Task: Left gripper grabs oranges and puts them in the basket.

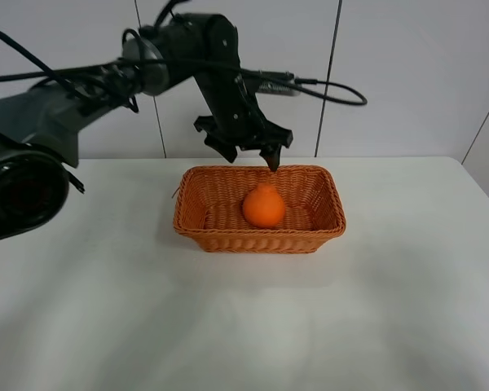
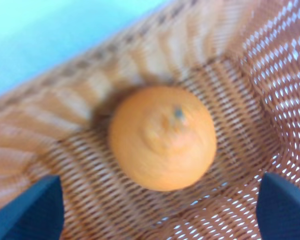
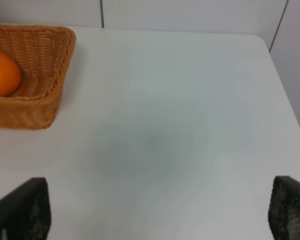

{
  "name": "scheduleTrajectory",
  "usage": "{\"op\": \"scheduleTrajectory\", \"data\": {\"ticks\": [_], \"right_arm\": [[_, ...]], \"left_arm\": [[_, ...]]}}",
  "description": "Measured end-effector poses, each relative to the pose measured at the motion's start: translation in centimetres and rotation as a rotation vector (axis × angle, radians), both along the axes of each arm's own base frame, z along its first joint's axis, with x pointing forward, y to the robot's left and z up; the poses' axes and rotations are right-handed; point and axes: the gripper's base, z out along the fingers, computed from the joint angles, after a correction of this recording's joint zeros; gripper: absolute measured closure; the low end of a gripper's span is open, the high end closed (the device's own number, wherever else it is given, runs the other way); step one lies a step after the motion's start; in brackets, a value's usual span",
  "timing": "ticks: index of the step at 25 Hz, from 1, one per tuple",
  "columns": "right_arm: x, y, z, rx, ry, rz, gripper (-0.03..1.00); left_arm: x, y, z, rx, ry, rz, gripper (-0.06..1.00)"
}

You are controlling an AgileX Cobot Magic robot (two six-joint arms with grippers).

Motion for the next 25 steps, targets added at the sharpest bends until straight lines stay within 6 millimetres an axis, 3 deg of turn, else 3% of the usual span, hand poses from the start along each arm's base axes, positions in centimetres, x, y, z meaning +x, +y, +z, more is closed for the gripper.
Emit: {"op": "scheduleTrajectory", "data": {"ticks": [4,11,19,23,25], "right_arm": [[0.0,0.0,0.0,0.000,0.000,0.000,0.27],[0.0,0.0,0.0,0.000,0.000,0.000,0.27],[0.0,0.0,0.0,0.000,0.000,0.000,0.27],[0.0,0.0,0.0,0.000,0.000,0.000,0.27],[0.0,0.0,0.0,0.000,0.000,0.000,0.27]], "left_arm": [[0.7,3.1,3.0,-0.022,-0.053,0.048,0.06],[3.3,8.9,3.0,0.074,-0.081,0.162,0.07],[6.3,20.2,3.1,0.112,-0.094,0.378,0.07],[6.8,26.1,3.1,0.100,-0.093,0.492,0.07],[6.8,28.0,2.7,0.085,-0.077,0.531,0.07]]}}
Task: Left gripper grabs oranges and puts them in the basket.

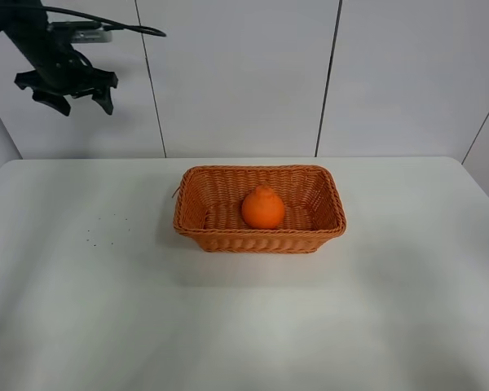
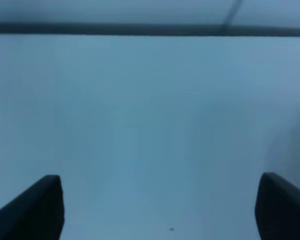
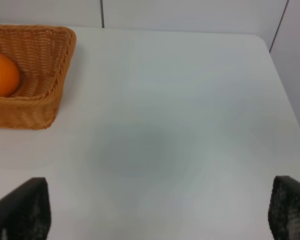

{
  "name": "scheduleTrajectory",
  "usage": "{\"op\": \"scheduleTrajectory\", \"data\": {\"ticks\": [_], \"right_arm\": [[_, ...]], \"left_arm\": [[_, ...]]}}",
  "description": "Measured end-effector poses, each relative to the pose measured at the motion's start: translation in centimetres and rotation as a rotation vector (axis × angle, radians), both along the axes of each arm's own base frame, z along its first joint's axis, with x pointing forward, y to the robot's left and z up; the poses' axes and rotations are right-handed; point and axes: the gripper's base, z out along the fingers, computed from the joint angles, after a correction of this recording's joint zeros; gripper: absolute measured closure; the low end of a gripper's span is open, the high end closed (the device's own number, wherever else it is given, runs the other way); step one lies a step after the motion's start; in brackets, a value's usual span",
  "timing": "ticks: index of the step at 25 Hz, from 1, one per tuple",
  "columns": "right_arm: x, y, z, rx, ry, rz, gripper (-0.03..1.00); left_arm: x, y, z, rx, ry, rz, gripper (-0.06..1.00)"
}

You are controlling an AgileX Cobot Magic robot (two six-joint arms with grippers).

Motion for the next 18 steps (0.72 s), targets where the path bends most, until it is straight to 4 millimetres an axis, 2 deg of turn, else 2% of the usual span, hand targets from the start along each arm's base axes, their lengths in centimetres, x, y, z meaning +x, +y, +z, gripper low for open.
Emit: {"op": "scheduleTrajectory", "data": {"ticks": [3,6,9,12,18], "right_arm": [[0.0,0.0,0.0,0.000,0.000,0.000,0.27],[0.0,0.0,0.0,0.000,0.000,0.000,0.27],[0.0,0.0,0.0,0.000,0.000,0.000,0.27],[0.0,0.0,0.0,0.000,0.000,0.000,0.27],[0.0,0.0,0.0,0.000,0.000,0.000,0.27]], "left_arm": [[-0.1,0.9,-0.9,-0.012,0.030,0.019,0.07],[-0.3,0.6,-1.7,-0.031,0.066,0.012,0.07],[-1.1,0.0,-1.6,-0.034,0.105,0.001,0.07],[-2.7,-0.6,-0.2,-0.038,0.124,-0.013,0.07],[-7.2,-2.0,4.2,-0.062,0.096,-0.045,0.07]]}}
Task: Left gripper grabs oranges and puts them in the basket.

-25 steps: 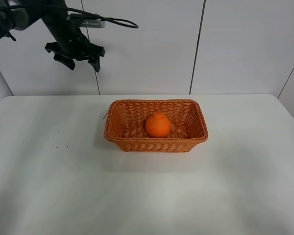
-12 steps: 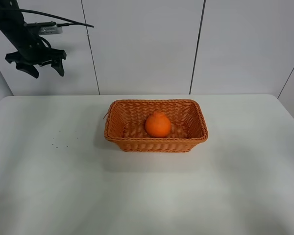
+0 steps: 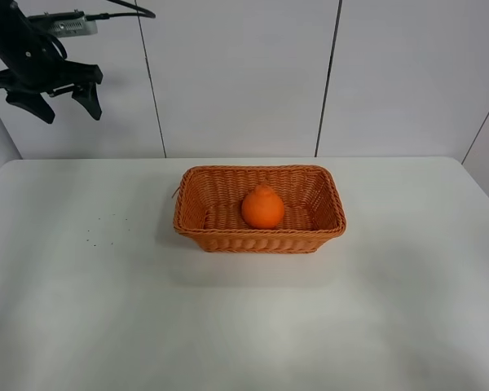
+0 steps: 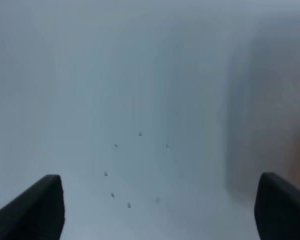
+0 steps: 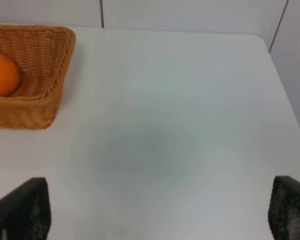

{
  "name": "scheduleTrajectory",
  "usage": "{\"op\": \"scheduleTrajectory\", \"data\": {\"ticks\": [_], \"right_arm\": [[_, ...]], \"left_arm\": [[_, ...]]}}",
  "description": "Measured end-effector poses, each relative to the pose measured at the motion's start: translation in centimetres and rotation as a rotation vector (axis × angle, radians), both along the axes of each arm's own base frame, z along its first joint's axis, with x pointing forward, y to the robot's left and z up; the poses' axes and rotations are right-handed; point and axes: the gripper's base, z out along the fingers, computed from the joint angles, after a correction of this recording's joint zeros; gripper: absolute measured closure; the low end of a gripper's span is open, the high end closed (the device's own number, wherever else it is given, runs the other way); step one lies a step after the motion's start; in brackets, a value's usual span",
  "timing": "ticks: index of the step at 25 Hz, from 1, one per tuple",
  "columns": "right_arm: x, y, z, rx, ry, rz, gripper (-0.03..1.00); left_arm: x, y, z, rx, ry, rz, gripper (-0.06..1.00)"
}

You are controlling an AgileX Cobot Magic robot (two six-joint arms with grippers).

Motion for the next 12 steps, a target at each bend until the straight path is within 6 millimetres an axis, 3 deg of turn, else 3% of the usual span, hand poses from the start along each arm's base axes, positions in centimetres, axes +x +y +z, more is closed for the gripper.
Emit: {"op": "scheduleTrajectory", "data": {"ticks": [7,12], "right_arm": [[0.0,0.0,0.0,0.000,0.000,0.000,0.27],[0.0,0.0,0.0,0.000,0.000,0.000,0.27]], "left_arm": [[-9.0,-1.0,3.6,-0.015,-0.005,-0.033,0.07],[-17.2,-0.6,3.4,-0.012,0.018,-0.031,0.07]]}}
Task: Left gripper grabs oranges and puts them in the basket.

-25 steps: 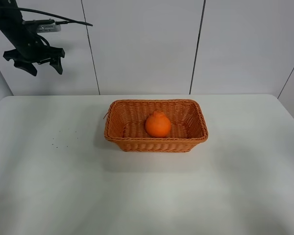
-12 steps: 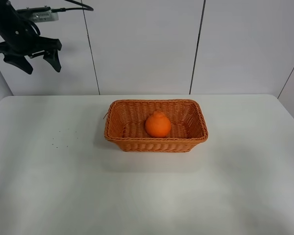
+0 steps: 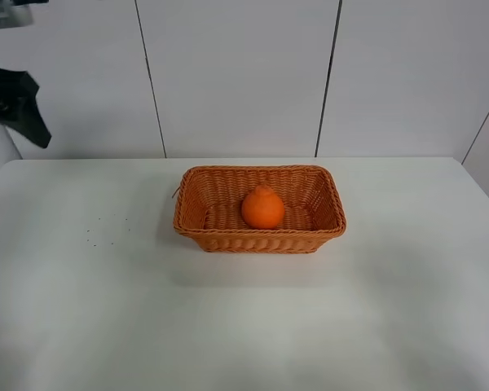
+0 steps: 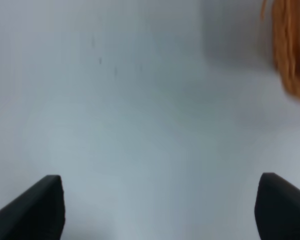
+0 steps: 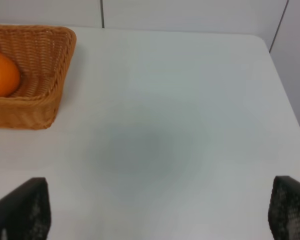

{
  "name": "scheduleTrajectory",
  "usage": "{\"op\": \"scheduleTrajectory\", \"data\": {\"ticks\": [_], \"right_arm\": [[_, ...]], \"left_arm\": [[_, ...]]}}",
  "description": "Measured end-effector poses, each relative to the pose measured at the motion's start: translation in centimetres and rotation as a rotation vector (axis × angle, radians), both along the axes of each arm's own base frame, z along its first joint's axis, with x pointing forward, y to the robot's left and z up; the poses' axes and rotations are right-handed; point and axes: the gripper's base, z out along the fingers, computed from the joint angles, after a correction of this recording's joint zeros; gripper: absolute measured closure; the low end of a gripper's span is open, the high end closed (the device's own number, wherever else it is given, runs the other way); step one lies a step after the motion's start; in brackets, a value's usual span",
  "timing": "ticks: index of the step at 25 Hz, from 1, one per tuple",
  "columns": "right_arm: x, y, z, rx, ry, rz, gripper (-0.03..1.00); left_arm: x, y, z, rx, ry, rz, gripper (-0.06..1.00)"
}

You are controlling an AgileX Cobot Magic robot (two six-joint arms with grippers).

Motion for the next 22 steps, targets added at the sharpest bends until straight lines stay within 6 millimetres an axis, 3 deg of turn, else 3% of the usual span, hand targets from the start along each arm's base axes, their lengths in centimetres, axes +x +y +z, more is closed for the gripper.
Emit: {"op": "scheduleTrajectory", "data": {"ticks": [5,9,14,22], "right_arm": [[0.0,0.0,0.0,0.000,0.000,0.000,0.27],[0.0,0.0,0.0,0.000,0.000,0.000,0.27],[0.0,0.0,0.0,0.000,0.000,0.000,0.27],[0.0,0.0,0.0,0.000,0.000,0.000,0.27]], "left_arm": [[-8.5,0.6,-2.6,0.023,0.016,0.002,0.07],[-14.9,1.0,-6.4,0.028,-0.004,0.002,0.07],[-19.5,1.2,-10.0,0.020,-0.178,0.005,0.07],[-24.8,1.4,-9.6,0.002,-0.533,0.010,0.07]]}}
